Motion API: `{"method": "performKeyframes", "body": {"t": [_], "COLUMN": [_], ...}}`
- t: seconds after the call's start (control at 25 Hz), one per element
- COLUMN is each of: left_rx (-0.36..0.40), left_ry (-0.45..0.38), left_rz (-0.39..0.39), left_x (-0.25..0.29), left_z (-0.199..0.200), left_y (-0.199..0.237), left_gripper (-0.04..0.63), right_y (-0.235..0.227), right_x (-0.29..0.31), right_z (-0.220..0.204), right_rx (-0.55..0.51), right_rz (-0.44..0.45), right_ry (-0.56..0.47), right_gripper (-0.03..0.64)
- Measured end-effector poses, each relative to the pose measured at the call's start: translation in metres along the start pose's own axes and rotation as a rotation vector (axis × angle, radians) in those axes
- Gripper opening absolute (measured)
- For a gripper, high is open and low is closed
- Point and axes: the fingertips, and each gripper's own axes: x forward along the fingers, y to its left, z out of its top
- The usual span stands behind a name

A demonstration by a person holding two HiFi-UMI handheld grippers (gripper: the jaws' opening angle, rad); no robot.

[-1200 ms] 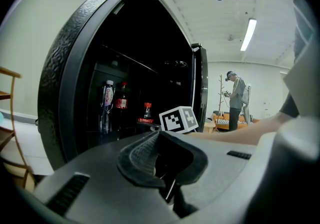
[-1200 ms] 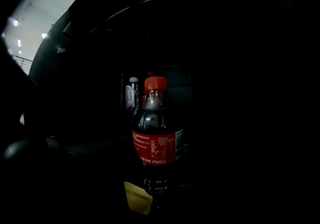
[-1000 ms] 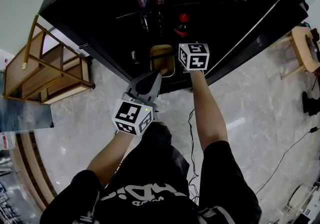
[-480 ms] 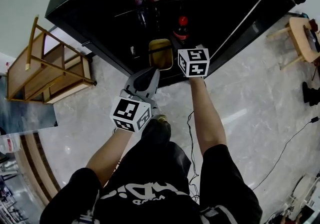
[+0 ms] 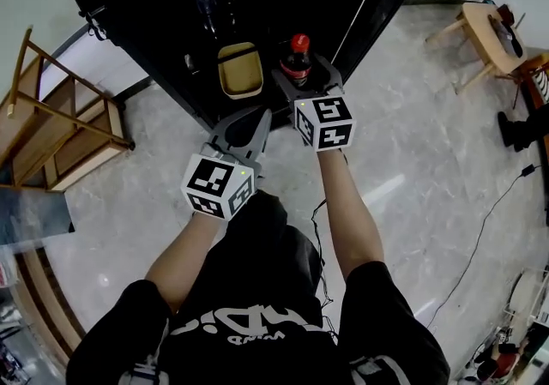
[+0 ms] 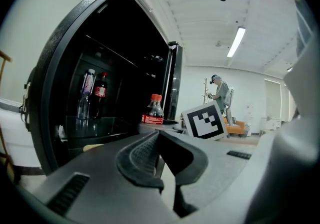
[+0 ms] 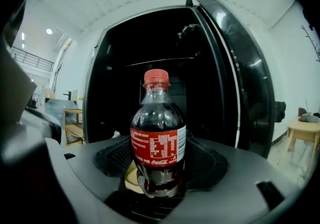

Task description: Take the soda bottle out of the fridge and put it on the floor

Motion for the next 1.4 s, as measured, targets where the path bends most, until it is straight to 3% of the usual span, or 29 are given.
{"method": "performKeyframes", "body": {"t": [0.68,0.88,1.4], "left_rx": [0.031,0.045,0.053], "left_ry": [-0.028,-0.021,0.014], "left_rz": [-0.166,-0.243,-0.345], "left_x": [0.030,0.031,0.025], "left_z": [-0.160,-0.191,-0.239], "left_y": [-0.051,-0.071,-0.111], "left_gripper": [0.006,0.006,0.006], "right_y": [-0.024,-0.024,-0.036], "right_x": [-0.083,-0.112,-0.173], "right_z": [-0.136,-0.172,-0.226], "right_rx": [-0.011,-0.025,-0.012], "right_rz": [-0.106,-0.137,-0.192], "right_ry": [-0.025,-0.018,0.002], "right_gripper": [0.319,0.319,0.319]}}
